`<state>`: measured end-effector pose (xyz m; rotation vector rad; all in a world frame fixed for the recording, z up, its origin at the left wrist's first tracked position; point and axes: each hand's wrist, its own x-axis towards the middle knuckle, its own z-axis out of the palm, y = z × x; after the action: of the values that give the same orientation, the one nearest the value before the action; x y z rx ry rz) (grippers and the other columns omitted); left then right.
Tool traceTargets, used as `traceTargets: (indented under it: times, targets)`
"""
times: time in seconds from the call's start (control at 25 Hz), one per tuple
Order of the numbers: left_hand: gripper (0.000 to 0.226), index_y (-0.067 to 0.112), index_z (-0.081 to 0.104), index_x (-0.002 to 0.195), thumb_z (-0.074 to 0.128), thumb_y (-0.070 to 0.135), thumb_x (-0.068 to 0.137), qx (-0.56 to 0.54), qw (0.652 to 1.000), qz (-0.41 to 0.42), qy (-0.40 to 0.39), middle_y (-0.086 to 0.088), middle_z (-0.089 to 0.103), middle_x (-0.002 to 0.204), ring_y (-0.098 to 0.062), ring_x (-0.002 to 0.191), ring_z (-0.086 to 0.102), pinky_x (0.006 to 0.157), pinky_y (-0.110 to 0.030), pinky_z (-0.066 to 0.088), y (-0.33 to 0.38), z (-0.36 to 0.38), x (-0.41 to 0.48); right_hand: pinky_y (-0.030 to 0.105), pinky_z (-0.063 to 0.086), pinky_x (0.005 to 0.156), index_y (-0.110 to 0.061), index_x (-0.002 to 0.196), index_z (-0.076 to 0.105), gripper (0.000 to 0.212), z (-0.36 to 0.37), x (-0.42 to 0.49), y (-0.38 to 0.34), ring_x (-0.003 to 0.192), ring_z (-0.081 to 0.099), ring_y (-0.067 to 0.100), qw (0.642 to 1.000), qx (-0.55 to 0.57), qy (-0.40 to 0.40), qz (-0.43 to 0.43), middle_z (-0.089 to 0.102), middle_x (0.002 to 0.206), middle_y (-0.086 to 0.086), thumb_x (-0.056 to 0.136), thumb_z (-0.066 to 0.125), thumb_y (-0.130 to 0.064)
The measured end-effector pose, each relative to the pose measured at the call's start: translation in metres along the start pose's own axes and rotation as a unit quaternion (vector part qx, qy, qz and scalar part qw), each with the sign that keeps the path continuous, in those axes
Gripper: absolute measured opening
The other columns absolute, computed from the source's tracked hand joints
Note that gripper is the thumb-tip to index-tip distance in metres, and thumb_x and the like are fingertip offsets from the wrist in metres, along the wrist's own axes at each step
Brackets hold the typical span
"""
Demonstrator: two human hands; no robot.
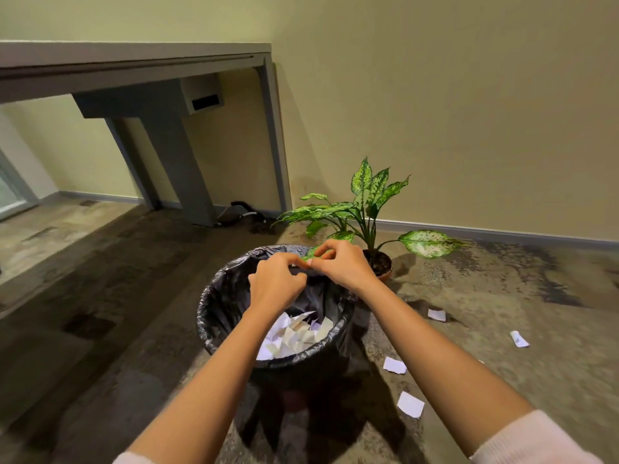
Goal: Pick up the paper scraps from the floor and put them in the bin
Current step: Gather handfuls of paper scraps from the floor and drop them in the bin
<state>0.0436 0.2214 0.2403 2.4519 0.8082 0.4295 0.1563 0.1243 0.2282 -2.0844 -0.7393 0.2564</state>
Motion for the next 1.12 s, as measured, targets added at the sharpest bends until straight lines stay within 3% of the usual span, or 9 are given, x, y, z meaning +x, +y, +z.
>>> traceTargets:
  times: [0.12, 0.24, 0.4, 0.56, 0.68, 0.76, 0.88, 1.0, 1.12]
  targets:
    - [0.03, 0.028, 0.066, 0.11, 0.058, 0.025, 0.082, 0.025, 0.996, 0.084, 0.035, 0.004, 0.065, 0.118, -0.027, 0.116, 0.052, 0.091, -0.044, 0.042, 0.039, 0.031, -0.008, 0.026, 0.047, 0.065, -0.024, 0.08, 0.068, 0.014, -0.031, -0.01, 0.015, 0.075, 0.064, 0.014, 0.997, 0.028, 0.069, 0.018, 0.068, 0.073, -0.007, 0.076, 0.071, -0.037]
    - [0.04, 0.02, 0.058, 0.122, 0.058, 0.027, 0.083, 0.022, 0.987, 0.154, 0.041, -0.001, 0.059, 0.123, -0.028, 0.116, 0.049, 0.092, -0.043, 0.042, 0.077, 0.075, -0.022, 0.027, 0.051, 0.066, -0.027, 0.073, 0.066, 0.007, -0.071, -0.024, 0.048, 0.073, 0.064, 0.013, 0.99, 0.041, 0.124, 0.052, 0.066, 0.068, -0.01, 0.076, 0.071, -0.032]
    - [0.051, 0.019, 0.049, 0.135, 0.058, 0.028, 0.085, -0.006, 0.98, 0.196, -0.025, -0.003, 0.052, 0.131, -0.027, 0.119, 0.046, 0.096, -0.042, 0.042, 0.105, 0.148, -0.04, 0.034, 0.054, 0.069, -0.024, 0.079, 0.07, 0.007, -0.113, -0.045, 0.117, 0.077, 0.065, 0.017, 0.983, 0.025, 0.144, 0.107, 0.069, 0.076, -0.005, 0.077, 0.072, -0.031]
    - [0.076, 0.023, 0.035, 0.145, 0.066, 0.044, 0.08, 0.043, 0.968, 0.133, -0.21, -0.007, 0.037, 0.145, -0.031, 0.132, 0.036, 0.106, -0.044, 0.036, 0.098, 0.232, -0.057, 0.036, 0.052, 0.066, -0.026, 0.071, 0.064, 0.012, -0.123, -0.073, 0.21, 0.07, 0.062, 0.02, 0.973, -0.011, 0.107, 0.205, 0.067, 0.075, -0.003, 0.076, 0.072, -0.033]
    - [0.124, 0.023, 0.006, 0.155, 0.079, 0.062, 0.062, 0.149, 0.918, 0.065, -0.361, -0.016, 0.009, 0.159, -0.041, 0.145, 0.015, 0.115, -0.049, 0.024, 0.066, 0.282, -0.072, 0.033, 0.053, 0.075, -0.028, 0.081, 0.063, 0.011, -0.117, -0.099, 0.28, 0.083, 0.065, 0.022, 0.954, -0.054, 0.061, 0.287, 0.068, 0.087, -0.002, 0.074, 0.07, -0.031]
    - [0.142, 0.023, -0.012, 0.154, 0.083, 0.063, 0.056, 0.2, 0.889, 0.025, -0.411, -0.021, -0.011, 0.16, -0.043, 0.147, 0.001, 0.117, -0.05, 0.017, 0.042, 0.305, -0.083, 0.034, 0.052, 0.082, -0.027, 0.096, 0.063, 0.022, -0.112, -0.116, 0.317, 0.096, 0.065, 0.026, 0.942, -0.077, 0.027, 0.326, 0.068, 0.101, 0.004, 0.074, 0.067, -0.026]
    - [0.147, 0.019, -0.018, 0.153, 0.087, 0.055, 0.057, 0.255, 0.878, 0.014, -0.406, -0.022, -0.011, 0.158, -0.044, 0.145, 0.004, 0.114, -0.053, 0.023, 0.018, 0.322, -0.09, 0.032, 0.048, 0.083, -0.022, 0.112, 0.059, 0.036, -0.111, -0.127, 0.357, 0.11, 0.057, 0.032, 0.93, -0.128, -0.003, 0.346, 0.064, 0.116, 0.009, 0.077, 0.062, -0.022]
    - [0.14, 0.021, -0.015, 0.154, 0.087, 0.045, 0.06, 0.217, 0.904, 0.012, -0.368, -0.018, 0.005, 0.152, -0.042, 0.138, 0.014, 0.107, -0.052, 0.034, 0.007, 0.33, -0.077, 0.038, 0.046, 0.098, -0.022, 0.127, 0.051, 0.047, -0.108, -0.122, 0.385, 0.122, 0.05, 0.033, 0.924, -0.155, -0.01, 0.35, 0.055, 0.133, 0.012, 0.081, 0.056, -0.021]
    - [0.134, 0.02, -0.008, 0.155, 0.087, 0.038, 0.063, 0.154, 0.928, -0.02, -0.34, -0.018, 0.007, 0.15, -0.042, 0.136, 0.021, 0.11, -0.048, 0.034, 0.003, 0.337, -0.053, 0.043, 0.035, 0.11, -0.025, 0.142, 0.038, 0.06, -0.098, -0.111, 0.397, 0.136, 0.031, 0.038, 0.913, -0.185, -0.024, 0.363, 0.037, 0.143, 0.02, 0.085, 0.056, -0.025]
